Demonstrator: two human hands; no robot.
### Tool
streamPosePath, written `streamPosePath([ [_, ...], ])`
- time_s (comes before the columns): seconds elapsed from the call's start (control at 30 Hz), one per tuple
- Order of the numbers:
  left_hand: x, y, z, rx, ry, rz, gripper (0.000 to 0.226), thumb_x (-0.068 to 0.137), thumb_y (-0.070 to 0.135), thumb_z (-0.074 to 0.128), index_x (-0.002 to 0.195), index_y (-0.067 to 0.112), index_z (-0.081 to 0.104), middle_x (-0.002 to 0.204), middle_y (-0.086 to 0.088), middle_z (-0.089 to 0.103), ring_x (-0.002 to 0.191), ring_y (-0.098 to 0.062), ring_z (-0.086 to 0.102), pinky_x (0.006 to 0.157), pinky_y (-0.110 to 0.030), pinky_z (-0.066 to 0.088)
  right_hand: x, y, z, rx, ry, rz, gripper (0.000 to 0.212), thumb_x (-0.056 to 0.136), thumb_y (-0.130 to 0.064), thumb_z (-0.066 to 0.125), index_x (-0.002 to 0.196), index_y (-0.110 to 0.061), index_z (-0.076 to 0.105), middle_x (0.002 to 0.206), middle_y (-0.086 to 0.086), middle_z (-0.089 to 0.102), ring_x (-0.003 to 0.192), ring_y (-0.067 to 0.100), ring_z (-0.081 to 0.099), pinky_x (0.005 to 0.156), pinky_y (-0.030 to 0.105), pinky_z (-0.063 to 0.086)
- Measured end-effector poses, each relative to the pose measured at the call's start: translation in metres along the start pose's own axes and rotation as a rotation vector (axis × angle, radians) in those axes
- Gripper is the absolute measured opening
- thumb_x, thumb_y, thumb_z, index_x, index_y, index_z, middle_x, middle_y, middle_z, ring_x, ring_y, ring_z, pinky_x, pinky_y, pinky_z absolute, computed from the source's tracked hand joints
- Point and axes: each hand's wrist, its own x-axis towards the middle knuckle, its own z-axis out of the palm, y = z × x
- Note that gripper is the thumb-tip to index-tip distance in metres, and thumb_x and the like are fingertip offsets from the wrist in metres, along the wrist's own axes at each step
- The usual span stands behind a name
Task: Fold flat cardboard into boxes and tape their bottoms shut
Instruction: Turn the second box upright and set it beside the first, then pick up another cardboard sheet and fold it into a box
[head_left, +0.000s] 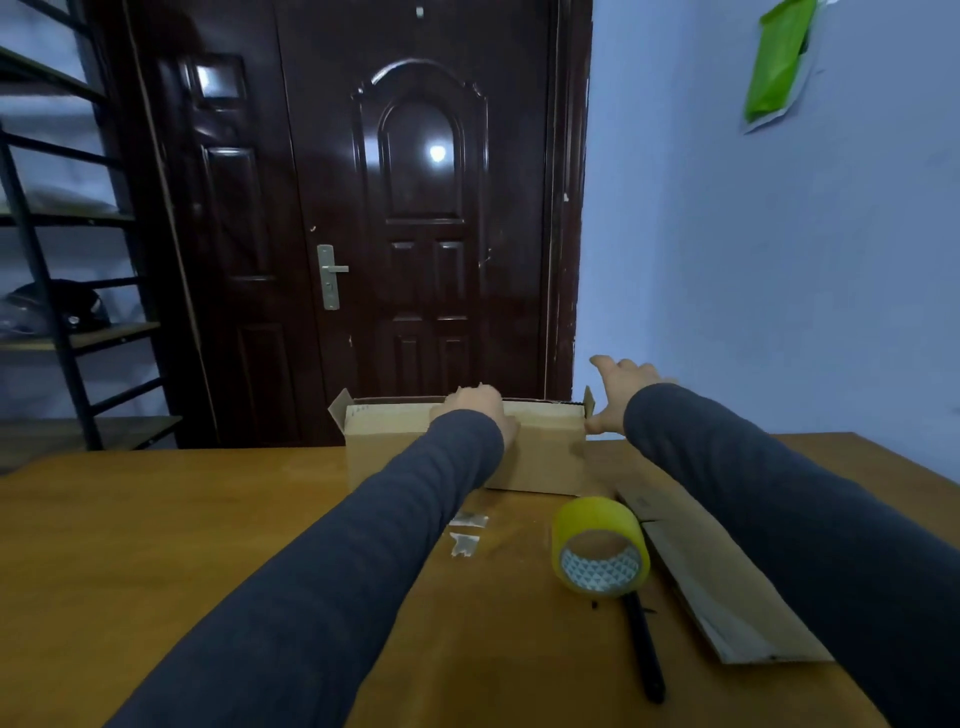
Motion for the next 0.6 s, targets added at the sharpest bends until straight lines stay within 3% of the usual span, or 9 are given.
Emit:
streamPosePath([
  [0.07,-0.010,0.014,-0.011,0.024,0.039,0.058,0.039,0.086,0.038,0.050,0.116,0.016,0.062,0.119,-0.008,0.058,0.107,-0.030,0.054,0.092,-0.044,0.046,-0.011,0.006,-0.010,-0.019,-0.007,-0.017,0.091,0.074,-0.050,0.073,0.145,-0.024,0.023,0.141,0.008,0.041,0.129,0.031,0.039,0.099,0.048,0.038],
  [0.23,-0.039,0.060,-0.019,0.047,0.032,0.169,0.045,0.086,0.041,0.049,0.126,0.021,0.058,0.127,-0.007,0.050,0.119,-0.031,0.045,0.100,-0.047,0.036,-0.037,0.040,-0.020,-0.088,-0.067,0.002,0.101,0.072,-0.056,0.071,0.150,-0.030,0.012,0.151,0.009,0.028,0.135,0.033,0.033,0.103,0.051,0.038],
  [0.37,-0.069,0.098,0.006,0.098,0.007,0.370,0.045,0.087,0.038,0.047,0.128,0.023,0.055,0.133,-0.006,0.049,0.122,-0.029,0.042,0.098,-0.044,0.036,-0.060,0.074,-0.020,-0.117,-0.189,0.024,0.091,0.077,-0.055,0.065,0.149,-0.043,0.010,0.158,0.008,0.014,0.140,0.034,0.024,0.107,0.053,0.035],
  [0.47,-0.094,0.127,0.038,0.082,-0.097,0.457,0.049,0.089,0.040,0.047,0.134,0.021,0.050,0.141,-0.005,0.042,0.128,-0.027,0.040,0.103,-0.042,0.036,-0.076,0.099,-0.009,-0.173,-0.262,0.073,0.086,0.078,-0.056,0.062,0.148,-0.047,0.012,0.157,0.005,0.015,0.140,0.033,0.024,0.108,0.051,0.035],
  [0.6,-0.121,0.152,0.080,0.024,-0.304,0.421,0.048,0.094,0.034,0.046,0.139,0.017,0.044,0.146,-0.007,0.035,0.133,-0.029,0.035,0.108,-0.042,0.034,-0.091,0.133,0.014,-0.200,-0.335,0.135,0.088,0.073,-0.063,0.061,0.147,-0.047,0.016,0.156,0.006,0.019,0.138,0.034,0.029,0.107,0.050,0.036],
])
